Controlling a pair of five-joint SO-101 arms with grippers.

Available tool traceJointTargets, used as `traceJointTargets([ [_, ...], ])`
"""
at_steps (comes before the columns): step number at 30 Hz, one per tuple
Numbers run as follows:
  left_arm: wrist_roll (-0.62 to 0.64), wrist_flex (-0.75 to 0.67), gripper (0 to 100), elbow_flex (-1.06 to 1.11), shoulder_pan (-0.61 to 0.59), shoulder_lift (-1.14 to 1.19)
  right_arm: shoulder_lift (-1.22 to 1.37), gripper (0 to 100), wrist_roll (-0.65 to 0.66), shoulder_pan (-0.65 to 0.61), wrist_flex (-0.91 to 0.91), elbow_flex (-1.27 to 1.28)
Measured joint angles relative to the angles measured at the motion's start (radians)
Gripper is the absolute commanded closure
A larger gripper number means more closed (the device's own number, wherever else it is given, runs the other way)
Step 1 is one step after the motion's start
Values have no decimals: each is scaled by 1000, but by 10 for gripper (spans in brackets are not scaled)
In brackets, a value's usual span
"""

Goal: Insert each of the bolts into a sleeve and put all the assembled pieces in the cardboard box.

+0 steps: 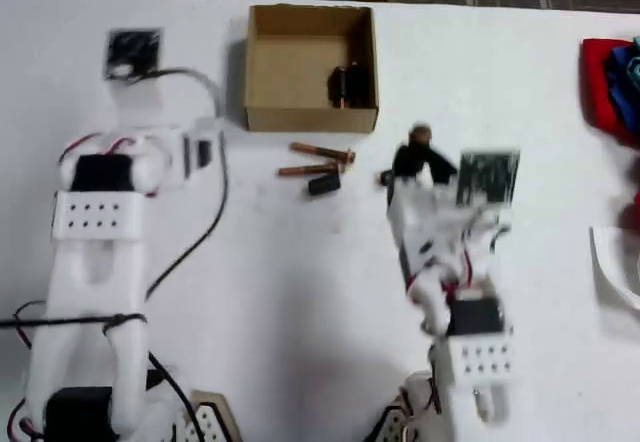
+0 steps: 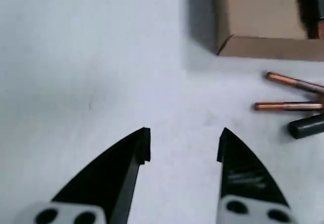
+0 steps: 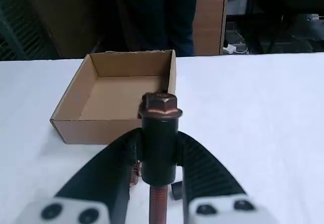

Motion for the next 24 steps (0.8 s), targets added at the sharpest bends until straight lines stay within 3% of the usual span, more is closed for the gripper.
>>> traceJointTargets([
  [8, -14, -342, 771, 336, -49, 0, 864, 975, -6, -40, 390, -921],
  [14, -14, -591, 771, 483, -51, 0, 1467, 975, -114, -38, 669, -1728],
  [20, -14, -632, 771, 494, -52, 3, 1949, 976, -120, -63, 747, -2438],
  [24, -14, -634, 771, 503, -55, 3, 2151, 976, -120, -86, 681, -2639],
])
